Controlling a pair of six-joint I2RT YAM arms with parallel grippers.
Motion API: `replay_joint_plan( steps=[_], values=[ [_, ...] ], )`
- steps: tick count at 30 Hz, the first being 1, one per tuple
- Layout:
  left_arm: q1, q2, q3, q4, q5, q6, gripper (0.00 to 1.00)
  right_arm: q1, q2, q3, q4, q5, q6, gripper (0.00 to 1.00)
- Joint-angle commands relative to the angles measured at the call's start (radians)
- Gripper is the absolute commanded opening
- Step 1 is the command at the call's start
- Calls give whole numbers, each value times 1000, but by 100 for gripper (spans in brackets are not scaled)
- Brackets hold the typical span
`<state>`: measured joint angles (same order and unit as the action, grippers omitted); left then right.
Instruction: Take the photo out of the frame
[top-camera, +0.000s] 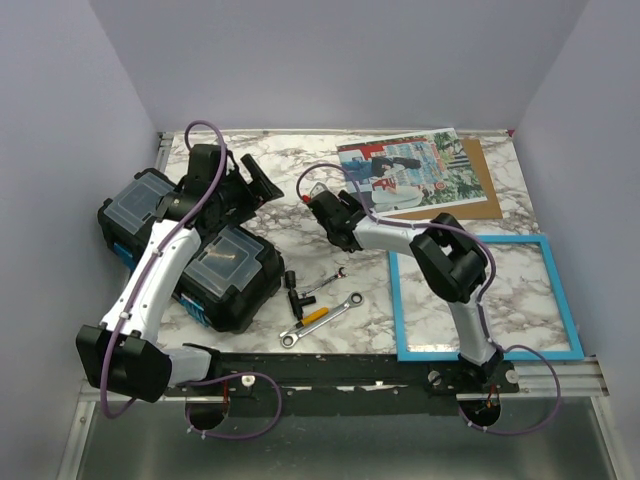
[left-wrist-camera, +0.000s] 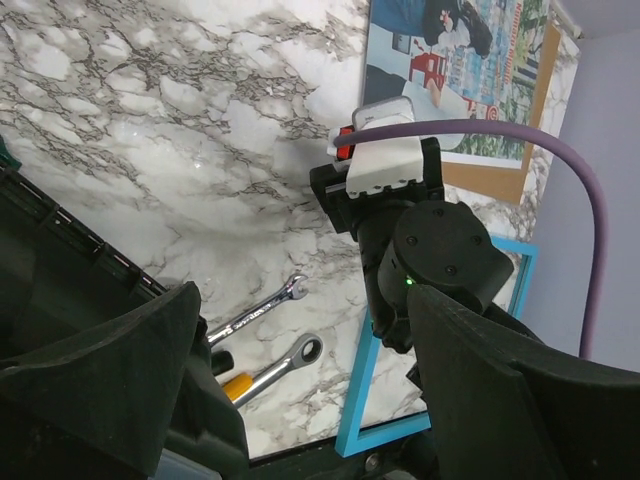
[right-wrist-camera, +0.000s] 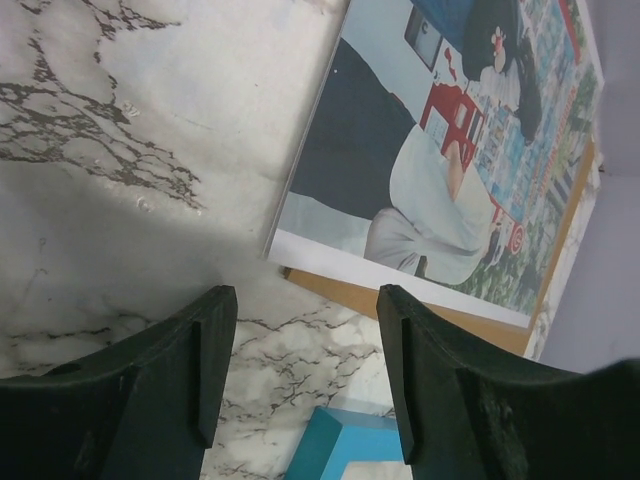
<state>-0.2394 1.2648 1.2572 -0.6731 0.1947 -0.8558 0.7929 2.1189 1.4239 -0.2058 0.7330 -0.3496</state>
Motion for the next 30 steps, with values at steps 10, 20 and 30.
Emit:
replay_joint_plan(
  steps=[10, 20, 30],
  values=[
    [22, 11, 44, -33, 14, 8, 87, 6, 108, 26, 153, 141, -103, 51],
    [23, 37, 27, -6, 57, -9, 86, 7, 88, -39, 376, 160, -214, 42],
    [38, 110, -5, 136, 263, -52, 86, 7, 5, -159, 540, 82, -287, 22]
  ],
)
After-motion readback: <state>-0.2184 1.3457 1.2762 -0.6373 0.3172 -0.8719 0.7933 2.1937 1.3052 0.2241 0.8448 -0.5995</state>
